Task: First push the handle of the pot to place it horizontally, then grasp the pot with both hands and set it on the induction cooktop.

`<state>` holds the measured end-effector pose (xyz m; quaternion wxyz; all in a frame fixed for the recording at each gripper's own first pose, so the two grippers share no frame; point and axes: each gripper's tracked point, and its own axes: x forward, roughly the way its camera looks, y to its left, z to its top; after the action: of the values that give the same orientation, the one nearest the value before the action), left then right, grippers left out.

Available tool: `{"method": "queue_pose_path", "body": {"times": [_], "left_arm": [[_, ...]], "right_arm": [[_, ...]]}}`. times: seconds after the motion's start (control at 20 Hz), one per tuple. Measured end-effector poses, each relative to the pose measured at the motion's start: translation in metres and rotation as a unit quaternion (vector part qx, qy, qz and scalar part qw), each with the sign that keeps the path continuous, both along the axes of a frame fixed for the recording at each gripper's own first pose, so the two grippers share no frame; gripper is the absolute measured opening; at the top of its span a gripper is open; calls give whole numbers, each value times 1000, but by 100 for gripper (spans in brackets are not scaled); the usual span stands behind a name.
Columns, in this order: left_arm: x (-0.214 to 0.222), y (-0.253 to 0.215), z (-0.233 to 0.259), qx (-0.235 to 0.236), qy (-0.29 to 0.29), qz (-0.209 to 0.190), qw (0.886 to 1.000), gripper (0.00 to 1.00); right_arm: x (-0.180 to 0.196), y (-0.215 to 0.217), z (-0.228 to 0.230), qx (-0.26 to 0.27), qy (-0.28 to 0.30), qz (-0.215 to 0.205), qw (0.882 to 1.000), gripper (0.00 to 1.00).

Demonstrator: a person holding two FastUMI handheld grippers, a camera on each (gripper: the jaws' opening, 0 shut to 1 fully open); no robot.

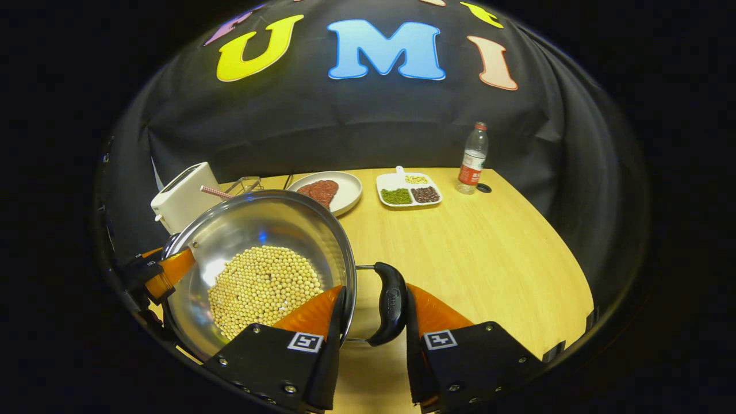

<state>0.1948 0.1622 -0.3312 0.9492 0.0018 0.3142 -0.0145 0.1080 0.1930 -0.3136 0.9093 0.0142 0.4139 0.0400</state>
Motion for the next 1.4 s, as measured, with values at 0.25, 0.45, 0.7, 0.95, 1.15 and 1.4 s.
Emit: {"method": "queue_pose_path", "body": {"times": [0.25, 0.45, 0.7, 0.95, 1.15, 1.4], "left_arm": [[3, 48, -2, 7, 2, 17, 1000, 66], [4, 75, -7, 4, 6, 30, 1000, 63], [2, 102, -15, 8, 15, 38, 999, 63], [-1, 117, -21, 19, 22, 46, 999, 64], [1, 119, -16, 32, 3, 54, 998, 74], [9, 111, 29, 47, -71, 69, 994, 100]], "right_arm": [[4, 47, 1, 7, 3, 14, 1000, 49], [10, 68, -3, 3, 2, 26, 1000, 49], [11, 95, -5, 5, 7, 39, 999, 49], [14, 109, -11, 20, 9, 44, 999, 49], [18, 109, -7, 21, -12, 65, 998, 57], [24, 89, 12, -4, -81, 89, 993, 97]]}}
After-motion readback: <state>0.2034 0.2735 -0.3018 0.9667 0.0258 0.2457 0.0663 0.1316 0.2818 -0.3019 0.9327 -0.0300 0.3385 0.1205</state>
